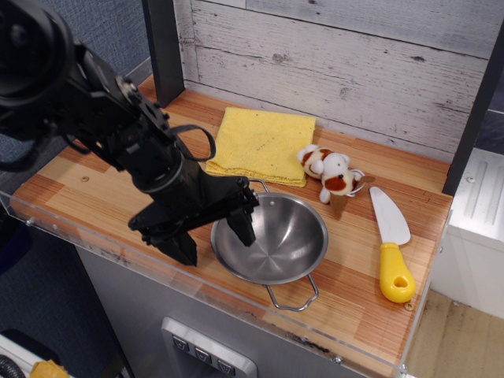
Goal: Move the pot put on the yellow cloth
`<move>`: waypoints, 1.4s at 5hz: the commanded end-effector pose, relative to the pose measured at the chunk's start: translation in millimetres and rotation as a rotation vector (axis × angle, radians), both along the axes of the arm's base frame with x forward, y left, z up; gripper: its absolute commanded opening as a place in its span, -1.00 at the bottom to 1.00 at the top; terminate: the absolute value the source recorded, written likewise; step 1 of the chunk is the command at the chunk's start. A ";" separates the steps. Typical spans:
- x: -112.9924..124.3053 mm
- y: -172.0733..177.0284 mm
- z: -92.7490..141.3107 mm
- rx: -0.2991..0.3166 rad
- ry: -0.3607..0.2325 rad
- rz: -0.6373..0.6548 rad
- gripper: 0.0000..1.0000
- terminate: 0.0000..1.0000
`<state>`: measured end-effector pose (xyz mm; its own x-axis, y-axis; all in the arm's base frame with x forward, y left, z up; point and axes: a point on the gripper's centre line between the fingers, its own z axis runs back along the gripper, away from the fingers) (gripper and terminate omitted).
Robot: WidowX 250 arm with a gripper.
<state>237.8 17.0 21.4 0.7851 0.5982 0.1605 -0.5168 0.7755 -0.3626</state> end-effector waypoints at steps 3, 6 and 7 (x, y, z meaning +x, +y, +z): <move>10.8 2.0 8.9 0.026 -0.062 -0.026 -1.00 -1.00; 11.5 0.0 19.5 0.022 -0.084 -0.033 -1.00 -1.00; 13.4 1.7 33.2 0.022 -0.116 -0.039 -1.00 -1.00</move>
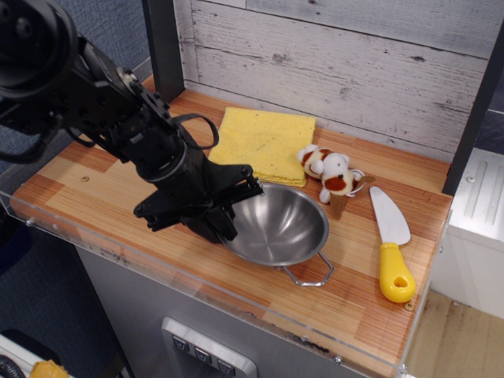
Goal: Move the pot put on the yellow cloth
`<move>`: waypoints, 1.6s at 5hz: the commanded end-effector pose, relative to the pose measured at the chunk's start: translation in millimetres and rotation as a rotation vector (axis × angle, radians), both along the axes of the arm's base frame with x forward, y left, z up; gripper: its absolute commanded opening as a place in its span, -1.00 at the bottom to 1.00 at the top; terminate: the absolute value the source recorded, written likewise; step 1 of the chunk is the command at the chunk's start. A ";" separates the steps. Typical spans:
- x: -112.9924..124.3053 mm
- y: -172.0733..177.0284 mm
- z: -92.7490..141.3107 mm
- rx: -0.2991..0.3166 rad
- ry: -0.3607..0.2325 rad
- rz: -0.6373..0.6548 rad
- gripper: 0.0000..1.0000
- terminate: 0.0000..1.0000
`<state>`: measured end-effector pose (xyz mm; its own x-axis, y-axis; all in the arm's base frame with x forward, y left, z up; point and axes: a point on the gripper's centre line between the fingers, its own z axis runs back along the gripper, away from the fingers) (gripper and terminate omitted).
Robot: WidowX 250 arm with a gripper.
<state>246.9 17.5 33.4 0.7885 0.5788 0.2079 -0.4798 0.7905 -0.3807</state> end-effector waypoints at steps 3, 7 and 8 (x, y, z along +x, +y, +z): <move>34.7 23.7 66.1 0.023 -0.156 0.011 -1.00 -1.00; 92.1 62.6 59.5 0.042 -0.136 0.027 -1.00 -1.00; 103.5 70.0 49.6 0.046 -0.128 0.018 -1.00 -1.00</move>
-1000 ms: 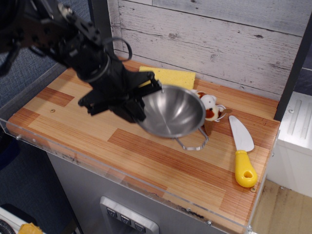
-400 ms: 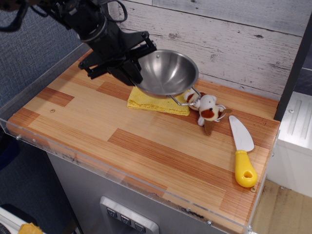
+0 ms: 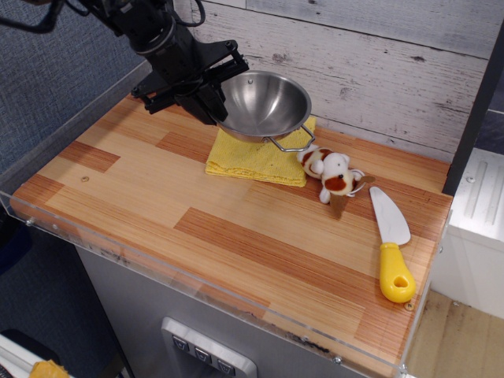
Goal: Move the pot put on the yellow cloth
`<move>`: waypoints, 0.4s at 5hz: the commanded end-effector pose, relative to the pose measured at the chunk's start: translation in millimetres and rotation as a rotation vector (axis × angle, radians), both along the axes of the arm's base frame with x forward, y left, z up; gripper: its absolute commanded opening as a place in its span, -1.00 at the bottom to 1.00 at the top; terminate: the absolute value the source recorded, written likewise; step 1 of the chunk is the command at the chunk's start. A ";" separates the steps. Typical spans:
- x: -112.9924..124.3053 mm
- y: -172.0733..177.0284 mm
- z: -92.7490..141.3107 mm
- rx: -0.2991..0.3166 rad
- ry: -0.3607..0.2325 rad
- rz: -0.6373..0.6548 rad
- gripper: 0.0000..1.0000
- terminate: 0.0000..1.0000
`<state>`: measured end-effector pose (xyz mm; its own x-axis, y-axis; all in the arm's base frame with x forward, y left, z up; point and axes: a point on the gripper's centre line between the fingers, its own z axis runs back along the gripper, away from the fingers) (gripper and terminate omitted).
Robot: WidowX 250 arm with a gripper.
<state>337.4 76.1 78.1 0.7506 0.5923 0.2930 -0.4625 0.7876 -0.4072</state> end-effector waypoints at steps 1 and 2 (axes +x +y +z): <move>16.6 7.2 -9.5 0.012 -0.010 -0.012 -1.00 -1.00; 20.2 -3.6 -22.6 -0.006 0.017 -0.016 -1.00 -1.00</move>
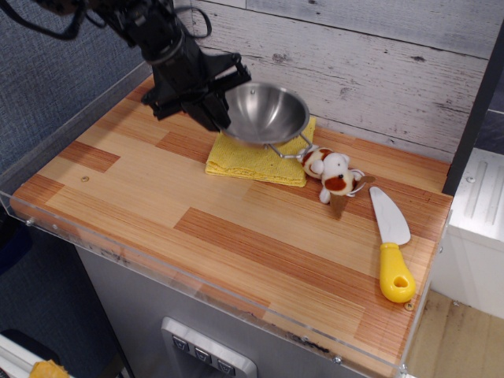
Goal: Move the pot put on the yellow cloth
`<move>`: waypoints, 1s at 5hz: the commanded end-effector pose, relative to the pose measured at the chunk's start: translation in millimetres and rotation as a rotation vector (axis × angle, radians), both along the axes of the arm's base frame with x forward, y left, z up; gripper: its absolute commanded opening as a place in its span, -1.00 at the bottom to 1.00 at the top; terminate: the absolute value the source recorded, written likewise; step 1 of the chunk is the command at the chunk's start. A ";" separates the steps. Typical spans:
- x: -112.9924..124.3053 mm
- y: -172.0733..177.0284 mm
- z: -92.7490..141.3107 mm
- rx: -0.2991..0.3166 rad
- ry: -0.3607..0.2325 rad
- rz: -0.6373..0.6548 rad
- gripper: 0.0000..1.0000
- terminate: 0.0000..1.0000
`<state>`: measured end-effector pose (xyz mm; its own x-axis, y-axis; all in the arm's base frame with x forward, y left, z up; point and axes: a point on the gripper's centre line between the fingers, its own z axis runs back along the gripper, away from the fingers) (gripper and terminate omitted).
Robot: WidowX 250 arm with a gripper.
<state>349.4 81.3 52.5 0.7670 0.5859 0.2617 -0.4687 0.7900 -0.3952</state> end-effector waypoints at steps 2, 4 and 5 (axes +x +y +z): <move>12.9 -21.6 -11.1 -0.019 0.000 -0.012 -1.00 -1.00; 11.3 -22.7 -7.9 -0.012 0.039 0.040 1.00 -1.00; 9.9 -20.7 -4.2 -0.017 0.030 0.050 1.00 -1.00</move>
<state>357.9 57.7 27.5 0.7563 0.6308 0.1738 -0.5399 0.7517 -0.3789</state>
